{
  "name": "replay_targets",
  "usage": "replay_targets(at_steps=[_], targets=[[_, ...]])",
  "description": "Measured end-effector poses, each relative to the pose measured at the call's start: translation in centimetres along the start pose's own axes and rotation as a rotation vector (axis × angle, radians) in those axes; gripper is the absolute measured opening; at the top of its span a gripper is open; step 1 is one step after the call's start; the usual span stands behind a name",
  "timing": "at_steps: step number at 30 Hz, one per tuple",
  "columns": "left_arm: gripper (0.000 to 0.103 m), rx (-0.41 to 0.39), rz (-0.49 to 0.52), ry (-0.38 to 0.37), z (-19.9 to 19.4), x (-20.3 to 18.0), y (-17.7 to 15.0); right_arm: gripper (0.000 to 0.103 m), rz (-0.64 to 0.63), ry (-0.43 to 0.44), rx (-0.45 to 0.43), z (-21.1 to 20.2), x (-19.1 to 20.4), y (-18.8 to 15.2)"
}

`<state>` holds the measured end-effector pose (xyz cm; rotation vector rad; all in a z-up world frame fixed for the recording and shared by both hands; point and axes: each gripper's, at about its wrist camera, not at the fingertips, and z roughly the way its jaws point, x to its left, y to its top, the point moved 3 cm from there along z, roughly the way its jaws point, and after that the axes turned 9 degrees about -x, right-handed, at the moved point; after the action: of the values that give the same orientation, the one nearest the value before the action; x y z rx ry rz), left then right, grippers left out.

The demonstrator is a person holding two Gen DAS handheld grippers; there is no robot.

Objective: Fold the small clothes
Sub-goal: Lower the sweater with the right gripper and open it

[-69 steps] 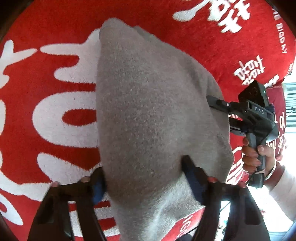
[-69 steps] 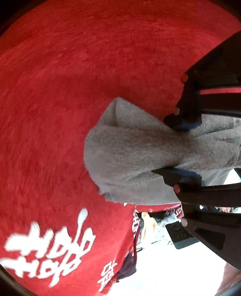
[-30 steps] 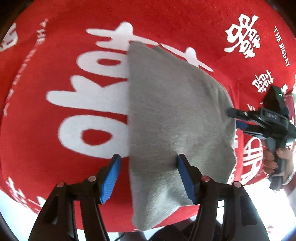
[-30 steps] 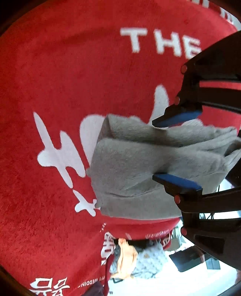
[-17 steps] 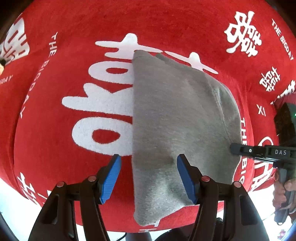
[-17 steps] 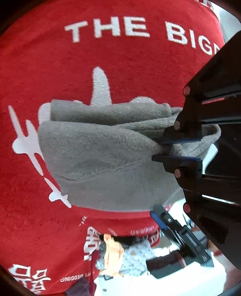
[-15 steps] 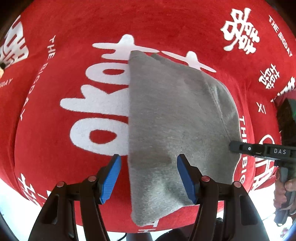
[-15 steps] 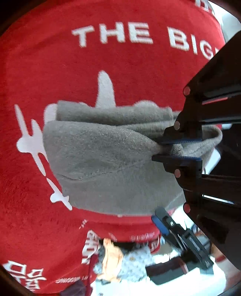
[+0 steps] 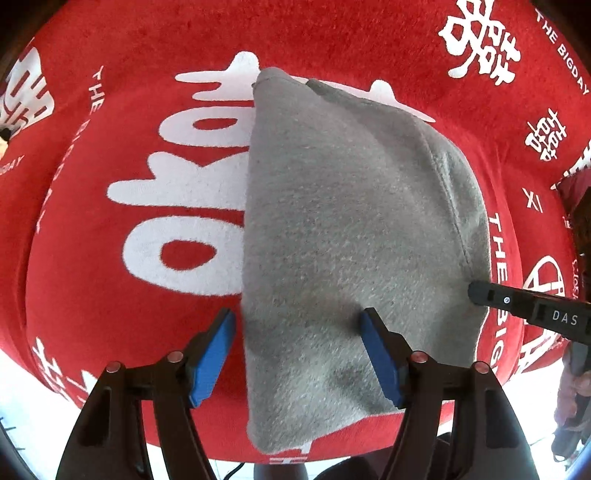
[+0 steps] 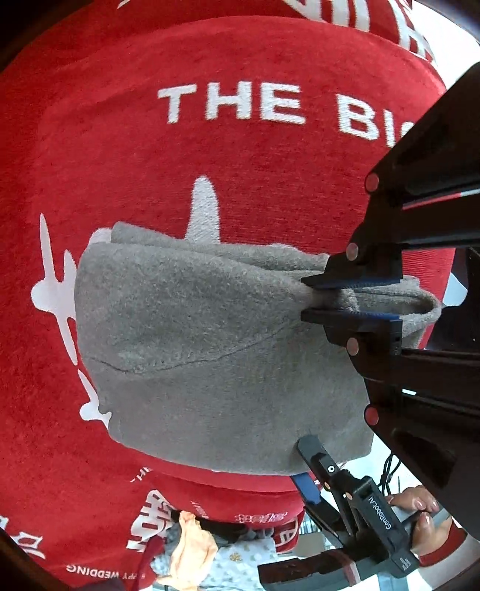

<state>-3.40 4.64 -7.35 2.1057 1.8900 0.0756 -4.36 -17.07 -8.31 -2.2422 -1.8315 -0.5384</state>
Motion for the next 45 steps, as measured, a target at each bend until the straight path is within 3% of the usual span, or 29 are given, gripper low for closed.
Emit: replay_targets(at_steps=[3,7,9,15,16,17,18,26,36,43,45], targets=[[0.071,0.003,-0.014,0.004,-0.3,0.5,-0.1,0.012,-0.005,-0.021,0.0,-0.5,0.0,-0.3],[0.071,0.002,-0.01,0.015,-0.6,0.7,0.0,0.025,-0.021,-0.114,0.0,-1.7,-0.1,-0.6],[0.071,0.007,-0.003,0.019,-0.6,0.7,0.1,0.025,-0.042,-0.161,-0.02,-2.7,0.2,-0.6],[0.071,0.018,0.015,0.03,-0.7,0.4,0.1,0.025,-0.14,-0.079,-0.078,-4.3,3.7,-1.4],[0.075,0.023,0.018,0.032,-0.7,0.4,0.1,0.025,-0.154,-0.07,-0.068,-3.8,4.3,-1.6],[0.09,0.03,0.019,0.039,-0.6,0.4,0.1,0.025,-0.162,-0.063,-0.055,-3.3,4.7,-1.7],[0.096,0.035,0.022,0.047,-0.7,0.4,0.2,0.025,-0.163,-0.058,-0.041,-2.7,5.0,-1.9],[0.097,0.059,0.017,0.092,-0.7,1.2,0.2,0.025,-0.093,-0.14,0.085,1.7,2.5,-3.9],[0.097,0.03,-0.035,0.119,-1.5,2.1,0.5,0.027,-0.083,-0.151,0.099,1.5,1.9,-4.4],[0.097,0.032,-0.047,0.077,-2.1,2.0,0.8,0.027,-0.073,-0.166,0.062,0.4,2.5,-4.8],[0.097,0.036,-0.059,0.076,-2.2,2.1,0.9,0.032,-0.065,-0.173,0.048,-0.2,2.6,-4.8]])
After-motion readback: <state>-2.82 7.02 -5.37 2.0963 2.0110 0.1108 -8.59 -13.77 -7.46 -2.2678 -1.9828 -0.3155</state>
